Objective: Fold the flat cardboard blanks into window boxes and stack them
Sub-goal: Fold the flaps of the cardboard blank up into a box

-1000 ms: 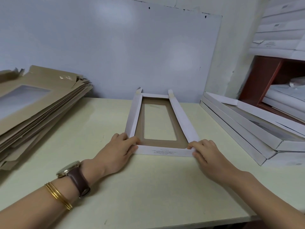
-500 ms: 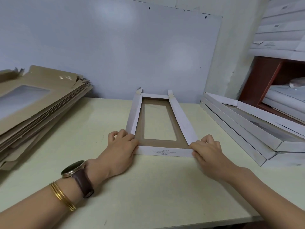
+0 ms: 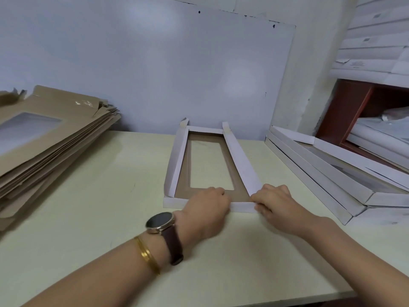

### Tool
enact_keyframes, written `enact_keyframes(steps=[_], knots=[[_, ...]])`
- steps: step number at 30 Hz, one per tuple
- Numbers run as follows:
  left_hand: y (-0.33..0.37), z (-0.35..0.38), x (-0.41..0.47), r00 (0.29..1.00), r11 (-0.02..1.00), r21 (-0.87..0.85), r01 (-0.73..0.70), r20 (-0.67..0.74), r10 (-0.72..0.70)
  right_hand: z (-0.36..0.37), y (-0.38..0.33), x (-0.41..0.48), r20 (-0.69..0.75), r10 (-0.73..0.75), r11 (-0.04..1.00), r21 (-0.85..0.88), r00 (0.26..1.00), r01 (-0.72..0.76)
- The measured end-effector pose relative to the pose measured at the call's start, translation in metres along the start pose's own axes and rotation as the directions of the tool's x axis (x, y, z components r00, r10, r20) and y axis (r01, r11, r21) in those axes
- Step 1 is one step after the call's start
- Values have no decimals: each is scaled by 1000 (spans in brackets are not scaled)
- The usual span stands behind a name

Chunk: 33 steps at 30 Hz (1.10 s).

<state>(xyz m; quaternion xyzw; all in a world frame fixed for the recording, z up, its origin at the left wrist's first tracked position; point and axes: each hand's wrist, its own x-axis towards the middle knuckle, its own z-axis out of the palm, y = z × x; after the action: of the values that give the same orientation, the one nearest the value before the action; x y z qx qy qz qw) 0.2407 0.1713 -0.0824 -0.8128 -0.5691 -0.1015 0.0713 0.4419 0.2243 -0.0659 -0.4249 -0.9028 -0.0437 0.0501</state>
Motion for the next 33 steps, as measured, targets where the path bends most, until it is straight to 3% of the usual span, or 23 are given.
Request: enact_keyframes(steps=[5, 8, 10, 13, 21, 33], knots=[[14, 3, 23, 1000, 993, -114, 28, 12, -27, -14, -3, 3, 101, 37, 996, 82, 994, -46], [14, 6, 23, 999, 982, -182, 50, 5, -50, -29, -3, 13, 140, 160, 932, 305, 977, -196], [14, 6, 22, 998, 976, -210, 61, -3, -63, -33, -2, 23, 84, 242, 895, 366, 967, -256], [16, 5, 22, 996, 961, -263, 87, 2, -90, -30, 3, 40, 40, 324, 908, 268, 945, -323], [14, 2, 24, 988, 918, -365, 153, 65, -138, -14, -3, 59, 250, 573, 790, 86, 780, -607], [15, -1, 25, 985, 904, -394, 168, 96, -142, -14, 1, 74, 307, 614, 767, -11, 727, -642]])
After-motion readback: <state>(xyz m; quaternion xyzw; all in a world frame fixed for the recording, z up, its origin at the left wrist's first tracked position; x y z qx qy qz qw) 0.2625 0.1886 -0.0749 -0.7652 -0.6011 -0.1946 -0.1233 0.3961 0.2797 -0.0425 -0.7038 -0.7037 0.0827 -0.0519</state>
